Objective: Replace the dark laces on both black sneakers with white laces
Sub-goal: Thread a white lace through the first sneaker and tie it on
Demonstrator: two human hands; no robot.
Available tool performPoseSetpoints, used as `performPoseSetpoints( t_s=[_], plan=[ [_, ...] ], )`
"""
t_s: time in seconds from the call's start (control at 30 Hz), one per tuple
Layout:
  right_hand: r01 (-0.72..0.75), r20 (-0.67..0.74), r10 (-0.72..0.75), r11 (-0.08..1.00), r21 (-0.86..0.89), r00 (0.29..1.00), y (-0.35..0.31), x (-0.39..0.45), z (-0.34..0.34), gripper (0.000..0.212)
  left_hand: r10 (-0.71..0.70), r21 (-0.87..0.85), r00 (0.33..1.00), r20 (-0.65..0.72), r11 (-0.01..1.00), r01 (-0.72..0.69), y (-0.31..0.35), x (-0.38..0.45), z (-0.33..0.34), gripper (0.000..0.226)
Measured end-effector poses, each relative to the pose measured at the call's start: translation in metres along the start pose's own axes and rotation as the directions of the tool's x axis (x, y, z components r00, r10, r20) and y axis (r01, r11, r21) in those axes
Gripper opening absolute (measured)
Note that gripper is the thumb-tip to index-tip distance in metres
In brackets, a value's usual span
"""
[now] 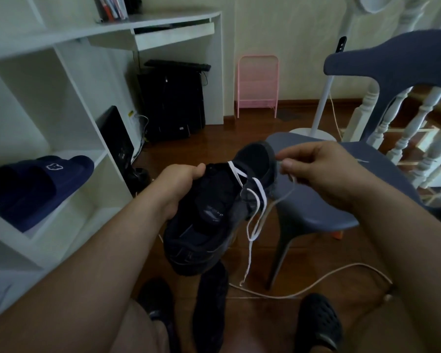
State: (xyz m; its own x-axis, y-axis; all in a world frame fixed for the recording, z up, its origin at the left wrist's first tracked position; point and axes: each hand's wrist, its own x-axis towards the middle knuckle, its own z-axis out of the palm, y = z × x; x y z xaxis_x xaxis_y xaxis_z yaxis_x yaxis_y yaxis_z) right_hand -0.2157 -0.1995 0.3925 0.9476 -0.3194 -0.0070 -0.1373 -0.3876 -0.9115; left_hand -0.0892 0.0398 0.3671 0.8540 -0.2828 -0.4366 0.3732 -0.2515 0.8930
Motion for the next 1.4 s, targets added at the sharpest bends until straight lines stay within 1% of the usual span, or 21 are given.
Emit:
performPoseSetpoints(
  t_s=[0.07, 0.13, 0.23, 0.3, 0.33, 0.43, 0.5, 0.53, 0.57, 0.63, 0.7, 0.77, 0.93, 1.07, 1.17, 1.23, 1.3, 1.4],
  plan=[
    [0.042, -0.004, -0.042, 0.987, 0.155, 0.999, -0.005, 0.001, 0.006, 0.018, -0.047, -0.010, 0.999, 0.019, 0.999, 0.048, 0.002, -0.003, 0.003, 0.031],
    [0.037, 0.002, -0.040, 0.958, 0.285, 0.999, -0.010, 0.001, 0.012, 0.018, -0.056, -0.009, 0.998, 0.035, 0.998, 0.056, 0.003, -0.006, 0.005, 0.028],
    [0.057, 0.009, -0.063, 0.947, 0.316, 0.998, -0.016, 0.000, 0.020, 0.019, 0.004, 0.024, 1.000, 0.021, 1.000, -0.005, 0.002, -0.005, 0.009, 0.021],
    [0.079, 0.011, -0.087, 0.940, 0.331, 0.996, -0.018, -0.001, 0.023, 0.014, 0.042, 0.040, 0.999, 0.005, 0.998, -0.042, 0.000, -0.003, 0.011, 0.017],
    [0.098, 0.008, -0.106, 0.945, 0.311, 0.994, -0.018, -0.002, 0.024, 0.011, 0.054, 0.054, 0.999, 0.005, 0.997, -0.054, -0.001, -0.002, 0.011, 0.017],
    [0.186, -0.003, -0.188, 0.969, 0.164, 0.982, -0.019, -0.005, 0.029, 0.006, 0.092, 0.121, 0.996, 0.017, 0.988, -0.093, -0.005, 0.002, 0.015, 0.021],
    [0.226, 0.003, -0.227, 0.971, 0.077, 0.974, -0.021, -0.005, 0.036, 0.012, 0.129, 0.159, 0.991, 0.036, 0.978, -0.133, -0.009, 0.002, 0.019, 0.022],
    [0.235, 0.002, -0.235, 0.972, -0.005, 0.972, -0.021, -0.004, 0.039, 0.015, 0.152, 0.170, 0.987, 0.043, 0.973, -0.157, -0.012, 0.003, 0.021, 0.022],
    [0.238, -0.003, -0.240, 0.964, -0.114, 0.971, -0.020, -0.001, 0.043, 0.015, 0.177, 0.169, 0.983, 0.050, 0.969, -0.183, -0.014, 0.002, 0.023, 0.021],
    [0.219, -0.005, -0.233, 0.924, -0.313, 0.973, -0.016, 0.003, 0.050, 0.007, 0.231, 0.150, 0.971, 0.053, 0.960, -0.237, -0.017, 0.001, 0.027, 0.021],
    [0.193, 0.007, -0.210, 0.885, -0.423, 0.978, -0.012, 0.008, 0.058, 0.006, 0.293, 0.175, 0.955, 0.041, 0.939, -0.295, -0.020, 0.000, 0.031, 0.022],
    [0.176, -0.013, -0.210, 0.848, -0.499, 0.978, -0.008, 0.013, 0.064, 0.007, 0.346, 0.217, 0.938, 0.032, 0.913, -0.345, -0.023, -0.001, 0.034, 0.023],
    [0.164, -0.067, -0.249, 0.793, -0.586, 0.966, -0.003, 0.022, 0.069, 0.011, 0.436, 0.296, 0.899, 0.024, 0.856, -0.423, -0.025, -0.004, 0.039, 0.025],
    [0.150, -0.099, -0.244, 0.818, -0.556, 0.965, 0.001, 0.022, 0.069, 0.012, 0.501, 0.378, 0.865, 0.040, 0.793, -0.477, -0.025, -0.005, 0.039, 0.023],
    [0.139, -0.128, -0.257, 0.806, -0.575, 0.958, 0.001, 0.022, 0.071, 0.013, 0.512, 0.395, 0.857, 0.056, 0.777, -0.490, -0.027, -0.007, 0.040, 0.014],
    [0.139, -0.149, -0.272, 0.804, -0.578, 0.951, 0.000, 0.021, 0.071, 0.010, 0.513, 0.393, 0.855, 0.071, 0.774, -0.497, -0.029, -0.009, 0.041, 0.008],
    [0.143, -0.150, -0.283, 0.792, -0.593, 0.947, 0.000, 0.021, 0.071, 0.008, 0.518, 0.405, 0.851, 0.085, 0.762, -0.504, -0.031, -0.010, 0.043, 0.008],
    [0.176, -0.141, -0.314, 0.791, -0.586, 0.939, -0.002, 0.019, 0.070, 0.003, 0.563, 0.433, 0.824, 0.067, 0.728, -0.532, -0.033, -0.014, 0.044, 0.011]
  ],
)
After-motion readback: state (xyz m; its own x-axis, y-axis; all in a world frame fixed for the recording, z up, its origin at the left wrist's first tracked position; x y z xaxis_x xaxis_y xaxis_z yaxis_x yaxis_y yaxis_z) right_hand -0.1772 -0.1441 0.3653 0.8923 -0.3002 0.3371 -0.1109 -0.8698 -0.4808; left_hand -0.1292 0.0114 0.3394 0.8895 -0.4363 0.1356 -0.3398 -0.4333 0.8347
